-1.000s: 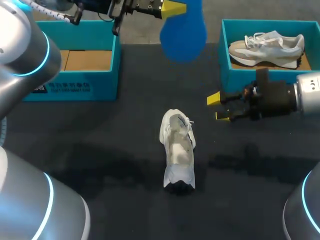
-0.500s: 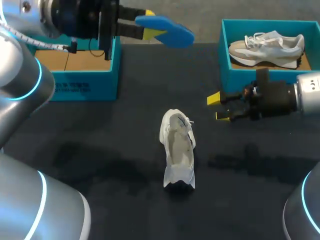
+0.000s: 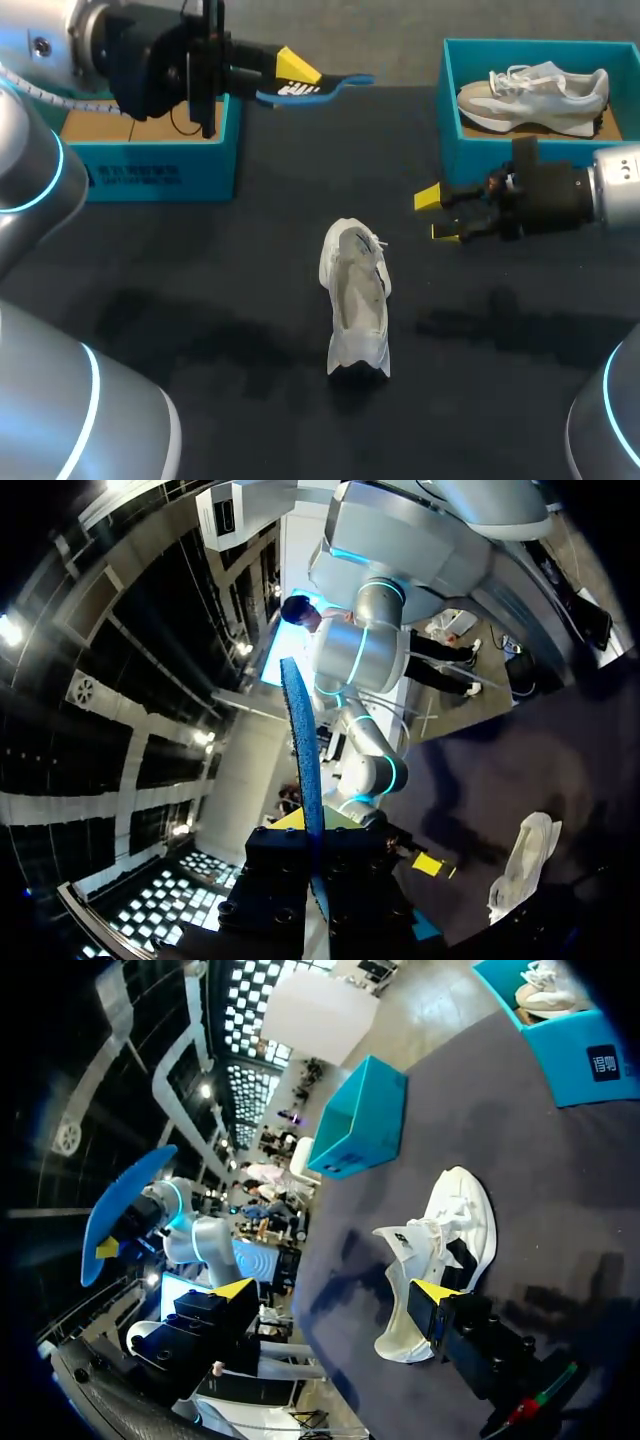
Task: Take the shoe out of the shoebox, open the shoe tongue, remove and reinsert the insole, then place the shoe into the shoebox
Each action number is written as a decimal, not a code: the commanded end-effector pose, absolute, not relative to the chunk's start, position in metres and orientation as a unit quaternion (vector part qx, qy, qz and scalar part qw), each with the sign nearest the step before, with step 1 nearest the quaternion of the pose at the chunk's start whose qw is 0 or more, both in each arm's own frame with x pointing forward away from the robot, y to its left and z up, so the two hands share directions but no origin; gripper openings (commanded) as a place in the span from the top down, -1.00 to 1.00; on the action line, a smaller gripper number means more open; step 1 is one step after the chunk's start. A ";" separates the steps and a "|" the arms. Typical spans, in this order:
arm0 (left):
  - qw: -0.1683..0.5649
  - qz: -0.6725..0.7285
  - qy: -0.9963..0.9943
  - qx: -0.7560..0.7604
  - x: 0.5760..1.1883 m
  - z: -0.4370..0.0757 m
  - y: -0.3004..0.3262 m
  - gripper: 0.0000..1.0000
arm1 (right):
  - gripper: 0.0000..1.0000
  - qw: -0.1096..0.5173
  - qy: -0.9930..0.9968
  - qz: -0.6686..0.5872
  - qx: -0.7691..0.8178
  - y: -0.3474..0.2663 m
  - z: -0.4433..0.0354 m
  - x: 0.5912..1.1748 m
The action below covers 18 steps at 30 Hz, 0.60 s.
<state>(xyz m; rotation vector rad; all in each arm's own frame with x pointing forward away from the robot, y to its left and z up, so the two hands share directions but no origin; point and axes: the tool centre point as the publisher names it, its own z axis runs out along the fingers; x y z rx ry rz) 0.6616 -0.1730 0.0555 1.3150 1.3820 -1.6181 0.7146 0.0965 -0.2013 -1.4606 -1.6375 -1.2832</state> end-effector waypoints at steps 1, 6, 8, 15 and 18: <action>0.314 -0.614 0.524 0.501 0.663 0.057 -0.175 1.00 | -1.00 0.295 -0.615 -0.482 -0.550 0.098 -0.202 0.715; 0.384 -0.560 0.495 0.542 0.650 0.029 -0.171 1.00 | -1.00 0.295 -0.615 -0.482 -0.550 0.098 -0.202 0.715; 0.419 -0.545 0.468 0.556 0.646 0.011 -0.167 1.00 | -1.00 0.295 -0.615 -0.482 -0.550 0.098 -0.202 0.715; 0.496 -0.500 0.427 0.567 0.647 -0.027 -0.154 1.00 | -1.00 0.295 -0.615 -0.482 -0.550 0.098 -0.202 0.715; 0.525 -0.504 0.390 0.565 0.650 -0.045 -0.149 1.00 | -1.00 0.295 -0.615 -0.482 -0.550 0.098 -0.202 0.715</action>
